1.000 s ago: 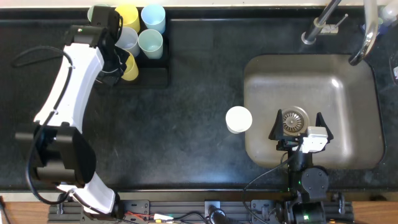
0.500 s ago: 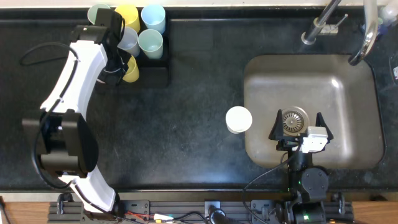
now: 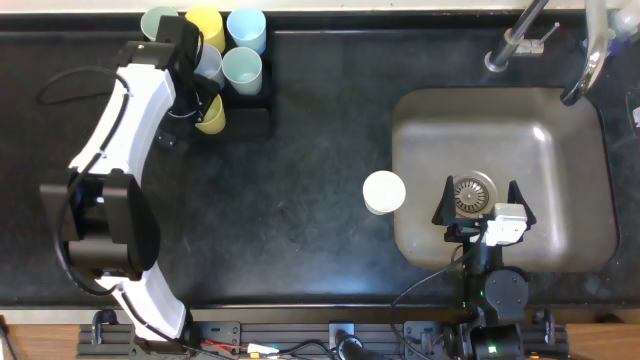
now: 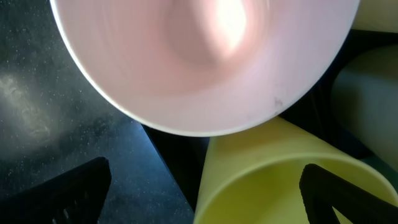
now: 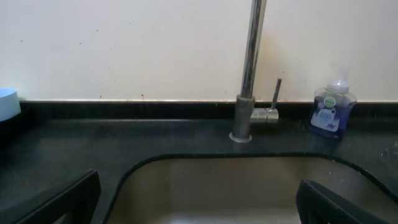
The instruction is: Store Cups
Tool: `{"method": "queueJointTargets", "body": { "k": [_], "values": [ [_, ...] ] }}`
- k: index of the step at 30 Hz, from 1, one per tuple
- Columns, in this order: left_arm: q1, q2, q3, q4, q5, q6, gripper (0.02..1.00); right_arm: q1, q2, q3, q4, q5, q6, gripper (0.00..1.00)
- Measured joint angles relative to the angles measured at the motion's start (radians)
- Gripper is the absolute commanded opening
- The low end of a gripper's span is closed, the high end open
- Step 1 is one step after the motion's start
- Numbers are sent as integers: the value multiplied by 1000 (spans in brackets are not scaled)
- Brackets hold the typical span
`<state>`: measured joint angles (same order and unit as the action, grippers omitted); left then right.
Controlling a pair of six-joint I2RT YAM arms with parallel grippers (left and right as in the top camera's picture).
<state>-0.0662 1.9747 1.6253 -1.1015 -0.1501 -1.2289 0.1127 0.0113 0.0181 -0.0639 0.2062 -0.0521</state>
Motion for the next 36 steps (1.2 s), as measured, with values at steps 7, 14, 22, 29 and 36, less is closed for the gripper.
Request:
{"method": "queueJointTargets", "body": {
  "k": [7, 14, 22, 29, 36],
  "values": [
    [-59, -122, -3, -30, 0, 39, 998, 0, 0, 0, -1, 0, 0, 998],
    [-126, -498, -3, -135, -1, 360, 998, 0, 0, 0, 0, 0, 0, 998],
    [-72, -908, -352, 202, -29, 899, 996, 0, 0, 0, 0, 0, 0, 998],
    [2, -1341, -1078, 833, -30, 1115, 998, 0, 0, 0, -1, 0, -1, 996],
    [2, -1748, -1525, 1167, 19, 1193, 998, 0, 0, 0, -1, 0, 0, 998]
  ]
}}
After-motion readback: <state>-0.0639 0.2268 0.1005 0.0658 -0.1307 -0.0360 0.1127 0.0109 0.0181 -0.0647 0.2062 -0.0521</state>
